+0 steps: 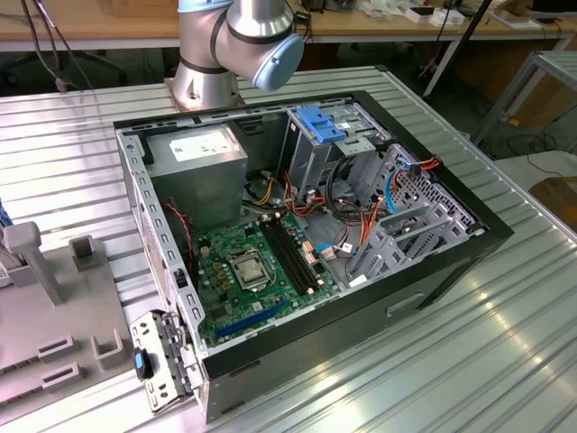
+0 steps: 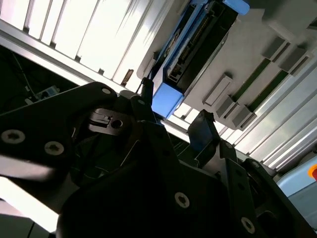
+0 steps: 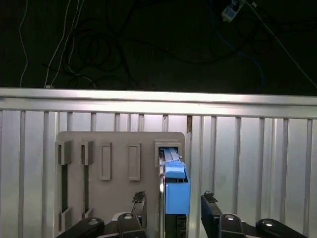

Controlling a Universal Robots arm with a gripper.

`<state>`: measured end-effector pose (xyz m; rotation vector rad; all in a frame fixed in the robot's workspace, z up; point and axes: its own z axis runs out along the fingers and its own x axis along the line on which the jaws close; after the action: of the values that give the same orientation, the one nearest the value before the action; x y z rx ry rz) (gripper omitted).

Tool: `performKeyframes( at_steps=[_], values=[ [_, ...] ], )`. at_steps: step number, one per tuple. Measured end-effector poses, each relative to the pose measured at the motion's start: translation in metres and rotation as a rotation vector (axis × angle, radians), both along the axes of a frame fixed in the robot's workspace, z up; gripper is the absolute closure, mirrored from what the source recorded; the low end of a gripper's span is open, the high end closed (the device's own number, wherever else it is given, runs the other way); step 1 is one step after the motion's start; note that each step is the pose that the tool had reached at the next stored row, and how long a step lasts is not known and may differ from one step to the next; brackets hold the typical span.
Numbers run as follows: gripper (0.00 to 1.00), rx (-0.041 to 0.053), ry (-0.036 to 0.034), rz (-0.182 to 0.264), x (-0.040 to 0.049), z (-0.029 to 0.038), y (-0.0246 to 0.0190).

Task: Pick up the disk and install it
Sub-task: 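Pick up the disk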

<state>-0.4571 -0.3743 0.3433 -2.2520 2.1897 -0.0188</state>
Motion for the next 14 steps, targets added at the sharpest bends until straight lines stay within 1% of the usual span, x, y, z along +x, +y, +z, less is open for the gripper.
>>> performKeyframes(
  at_steps=[4, 6, 12, 14],
  values=[
    [0.44, 0.0000, 0.0001, 0.000, -0.0005, -0.0063, 0.0000],
    [0.44, -0.0001, 0.0002, 0.000, -0.0008, -0.0120, 0.0000],
    [0.44, 0.0008, 0.0001, 0.001, -0.0035, -0.0193, 0.0000],
    [0.44, 0.0011, -0.0012, 0.001, -0.0040, -0.0228, 0.0000]
  ],
)
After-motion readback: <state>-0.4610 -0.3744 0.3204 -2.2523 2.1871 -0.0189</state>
